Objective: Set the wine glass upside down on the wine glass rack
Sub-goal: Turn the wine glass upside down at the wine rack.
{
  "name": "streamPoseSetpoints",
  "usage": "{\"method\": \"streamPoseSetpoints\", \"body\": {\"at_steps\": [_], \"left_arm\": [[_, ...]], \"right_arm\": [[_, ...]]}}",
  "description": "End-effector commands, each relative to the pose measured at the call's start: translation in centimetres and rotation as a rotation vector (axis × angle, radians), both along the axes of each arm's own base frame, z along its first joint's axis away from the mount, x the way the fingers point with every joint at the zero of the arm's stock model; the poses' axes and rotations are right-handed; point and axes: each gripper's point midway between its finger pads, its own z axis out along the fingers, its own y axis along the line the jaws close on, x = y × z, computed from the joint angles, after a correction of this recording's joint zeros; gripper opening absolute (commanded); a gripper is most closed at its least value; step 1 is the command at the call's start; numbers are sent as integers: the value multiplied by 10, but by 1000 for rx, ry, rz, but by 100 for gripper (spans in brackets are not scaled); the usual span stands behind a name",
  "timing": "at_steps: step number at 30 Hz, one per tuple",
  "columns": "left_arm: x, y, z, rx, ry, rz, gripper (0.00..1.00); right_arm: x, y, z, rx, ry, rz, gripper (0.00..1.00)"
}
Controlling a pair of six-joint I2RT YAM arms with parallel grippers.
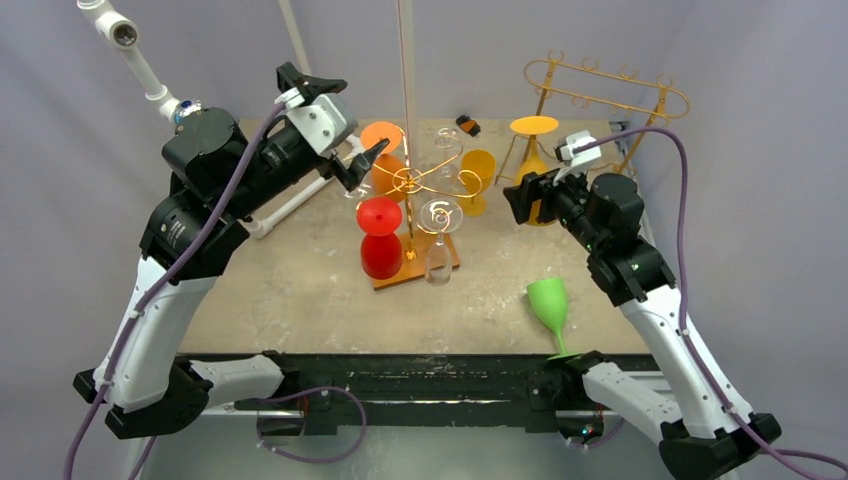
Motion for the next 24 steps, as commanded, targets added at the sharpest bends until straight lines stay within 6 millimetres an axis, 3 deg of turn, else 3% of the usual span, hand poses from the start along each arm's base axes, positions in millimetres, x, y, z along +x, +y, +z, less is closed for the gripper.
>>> {"method": "streamPoseSetpoints", "body": {"at_steps": [1,6,8,14,24], "left_arm": [[1,7,2,-29,41,38,100],[7,3,-8,-19,90,44,100],[11,1,-16,-7,120,50,100],[15,-3,-27,22,157,52,100],[18,-7,-34,27,182,40,100]], "right_arm": [[5,0,30,31,-145,32,22],[12,15,1,3,-159,112,17],[16,18,-5,27,-175,115,18],[20,33,-18,-3,-237,207,10],[31,64,-39,-35,-213,370,11]]}}
